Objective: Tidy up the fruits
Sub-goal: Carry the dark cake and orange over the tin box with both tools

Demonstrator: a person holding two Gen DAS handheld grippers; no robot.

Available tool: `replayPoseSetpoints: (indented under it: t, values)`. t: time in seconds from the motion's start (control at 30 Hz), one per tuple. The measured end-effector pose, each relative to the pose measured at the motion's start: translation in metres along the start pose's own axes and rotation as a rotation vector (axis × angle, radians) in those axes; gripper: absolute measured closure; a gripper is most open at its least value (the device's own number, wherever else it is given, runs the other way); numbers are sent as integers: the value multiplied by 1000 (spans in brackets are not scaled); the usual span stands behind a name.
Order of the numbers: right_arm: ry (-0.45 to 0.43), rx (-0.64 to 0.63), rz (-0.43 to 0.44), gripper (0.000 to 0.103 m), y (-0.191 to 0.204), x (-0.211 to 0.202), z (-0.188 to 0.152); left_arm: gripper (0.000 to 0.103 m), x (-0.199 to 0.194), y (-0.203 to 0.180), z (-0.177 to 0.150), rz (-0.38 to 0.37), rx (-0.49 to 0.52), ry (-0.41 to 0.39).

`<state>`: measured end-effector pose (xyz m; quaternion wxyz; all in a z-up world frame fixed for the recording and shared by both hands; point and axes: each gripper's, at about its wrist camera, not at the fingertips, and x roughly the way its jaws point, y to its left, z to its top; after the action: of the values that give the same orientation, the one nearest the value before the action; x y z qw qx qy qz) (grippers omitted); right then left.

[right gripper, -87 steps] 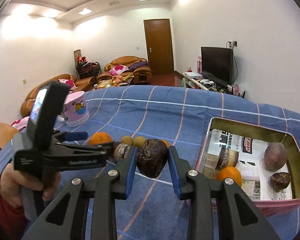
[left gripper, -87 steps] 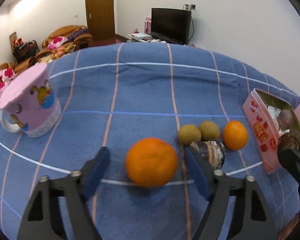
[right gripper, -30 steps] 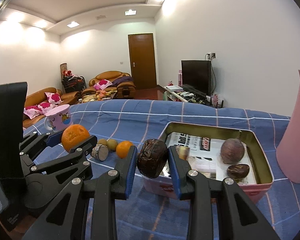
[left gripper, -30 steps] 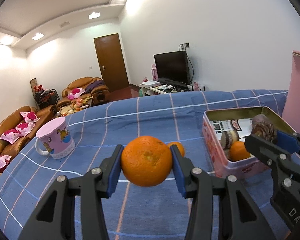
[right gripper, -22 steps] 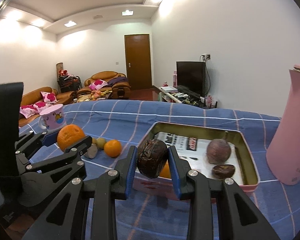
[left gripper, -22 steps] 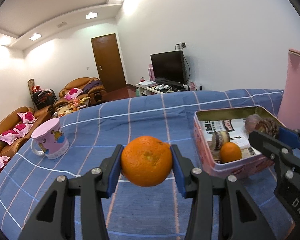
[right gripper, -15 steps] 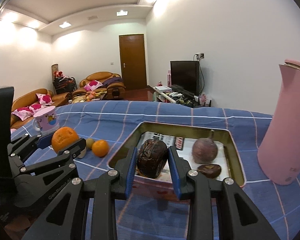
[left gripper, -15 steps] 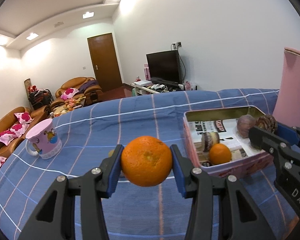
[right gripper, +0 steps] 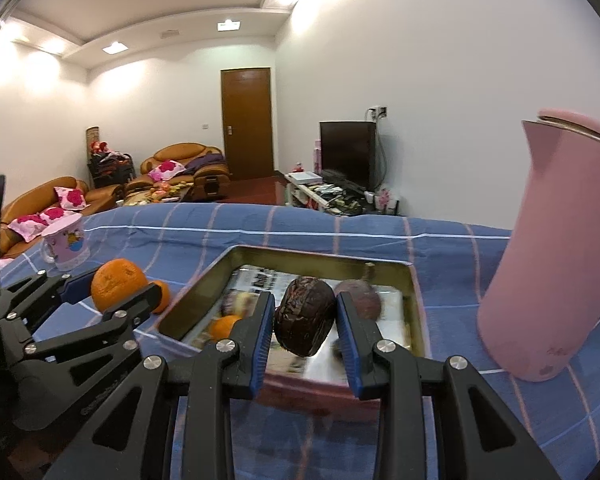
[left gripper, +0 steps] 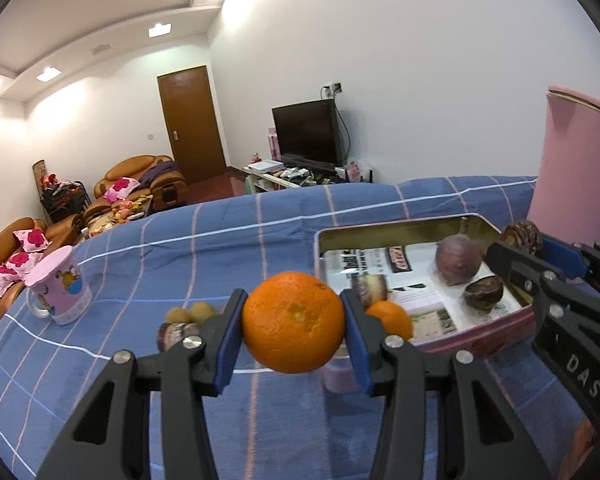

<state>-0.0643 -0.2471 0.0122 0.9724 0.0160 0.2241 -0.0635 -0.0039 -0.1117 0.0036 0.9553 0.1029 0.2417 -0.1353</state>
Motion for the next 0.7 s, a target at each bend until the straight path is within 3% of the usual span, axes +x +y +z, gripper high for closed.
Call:
replayPoseSetpoints:
  t: [0.37,0.7]
  values:
    - [4,57,-96,70,-35,17,8,55,23,-30,14,-77,-20,38]
    - [46,61,-46,70,-37,37,15,55,55,-50,27,-125,-53,112]
